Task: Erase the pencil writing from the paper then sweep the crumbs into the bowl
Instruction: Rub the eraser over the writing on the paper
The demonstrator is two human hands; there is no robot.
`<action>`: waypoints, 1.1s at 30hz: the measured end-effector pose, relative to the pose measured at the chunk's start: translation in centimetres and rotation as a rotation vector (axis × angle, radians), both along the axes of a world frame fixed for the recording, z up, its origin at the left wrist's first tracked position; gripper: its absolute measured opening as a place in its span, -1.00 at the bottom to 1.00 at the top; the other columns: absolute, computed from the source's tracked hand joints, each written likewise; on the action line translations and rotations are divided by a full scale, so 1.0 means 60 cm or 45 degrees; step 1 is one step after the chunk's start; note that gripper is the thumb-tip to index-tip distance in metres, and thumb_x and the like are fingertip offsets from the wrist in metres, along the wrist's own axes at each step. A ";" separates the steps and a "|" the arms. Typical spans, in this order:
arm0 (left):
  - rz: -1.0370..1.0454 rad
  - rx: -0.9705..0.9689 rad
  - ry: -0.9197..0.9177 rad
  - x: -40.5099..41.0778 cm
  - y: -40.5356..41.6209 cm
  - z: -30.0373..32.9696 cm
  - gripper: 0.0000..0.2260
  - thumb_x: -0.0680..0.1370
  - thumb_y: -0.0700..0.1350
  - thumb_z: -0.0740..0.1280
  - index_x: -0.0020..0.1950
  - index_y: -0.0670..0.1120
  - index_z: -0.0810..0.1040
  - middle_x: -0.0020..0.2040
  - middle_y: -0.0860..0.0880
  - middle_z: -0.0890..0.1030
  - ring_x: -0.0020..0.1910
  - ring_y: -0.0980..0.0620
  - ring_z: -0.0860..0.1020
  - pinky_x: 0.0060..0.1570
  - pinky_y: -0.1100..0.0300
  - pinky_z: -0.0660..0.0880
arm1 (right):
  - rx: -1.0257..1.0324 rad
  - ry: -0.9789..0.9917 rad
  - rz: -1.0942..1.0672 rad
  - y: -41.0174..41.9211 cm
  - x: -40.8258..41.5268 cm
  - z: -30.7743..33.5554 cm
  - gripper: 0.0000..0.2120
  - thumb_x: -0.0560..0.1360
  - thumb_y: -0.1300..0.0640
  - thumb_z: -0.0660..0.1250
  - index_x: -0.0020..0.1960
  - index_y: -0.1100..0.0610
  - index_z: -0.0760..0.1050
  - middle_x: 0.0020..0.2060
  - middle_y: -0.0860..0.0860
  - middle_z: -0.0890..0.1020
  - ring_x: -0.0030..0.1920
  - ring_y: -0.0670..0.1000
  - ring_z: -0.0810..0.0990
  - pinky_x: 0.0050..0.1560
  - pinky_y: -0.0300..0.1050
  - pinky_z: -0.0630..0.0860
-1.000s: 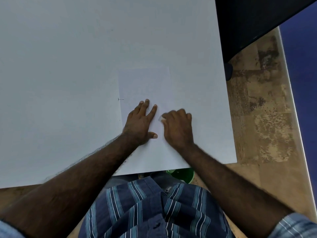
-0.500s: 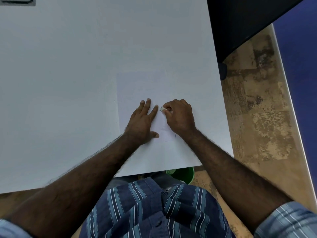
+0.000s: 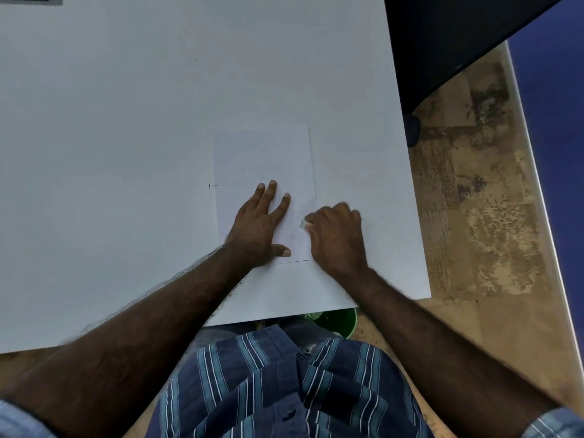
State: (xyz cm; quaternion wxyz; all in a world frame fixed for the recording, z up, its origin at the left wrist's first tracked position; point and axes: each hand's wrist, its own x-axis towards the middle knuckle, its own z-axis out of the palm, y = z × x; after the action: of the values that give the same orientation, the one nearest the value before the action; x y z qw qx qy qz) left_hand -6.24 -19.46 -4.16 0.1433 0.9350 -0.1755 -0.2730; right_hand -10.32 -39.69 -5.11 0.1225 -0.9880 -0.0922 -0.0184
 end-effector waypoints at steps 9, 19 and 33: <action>-0.026 -0.002 -0.011 0.001 0.002 -0.007 0.08 0.41 0.40 0.41 0.67 0.12 -0.22 0.64 -0.07 -0.36 0.63 -0.11 -0.31 0.58 -0.05 -0.09 | 0.018 0.090 0.099 0.052 -0.055 0.019 -0.87 0.60 0.07 0.37 0.10 0.03 0.66 -0.08 -0.04 0.66 -0.03 0.08 0.52 -0.02 0.04 0.33; -0.062 0.031 -0.007 0.002 0.001 -0.004 0.06 0.43 0.39 0.39 0.66 0.13 -0.24 0.63 -0.08 -0.39 0.63 -0.13 -0.33 0.58 -0.06 -0.10 | 0.055 0.183 -0.072 0.059 -0.051 0.013 -0.77 0.61 0.03 0.27 0.11 0.06 0.68 -0.07 -0.02 0.70 -0.03 0.08 0.54 0.00 0.05 0.37; -0.067 0.039 0.000 0.004 0.000 -0.001 0.06 0.45 0.34 0.43 0.66 0.13 -0.25 0.63 -0.08 -0.40 0.62 -0.13 -0.33 0.58 -0.08 -0.09 | 0.053 0.061 -0.210 0.022 -0.008 -0.002 -0.82 0.60 0.06 0.29 0.05 0.06 0.66 -0.10 -0.01 0.69 -0.04 0.11 0.53 -0.02 0.06 0.38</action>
State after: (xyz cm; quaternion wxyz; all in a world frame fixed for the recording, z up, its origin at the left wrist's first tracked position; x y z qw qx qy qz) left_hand -6.00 -19.45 -4.23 0.1215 0.9321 -0.1958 -0.2793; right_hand -10.80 -38.34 -5.21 0.1432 -0.9896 -0.0072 -0.0066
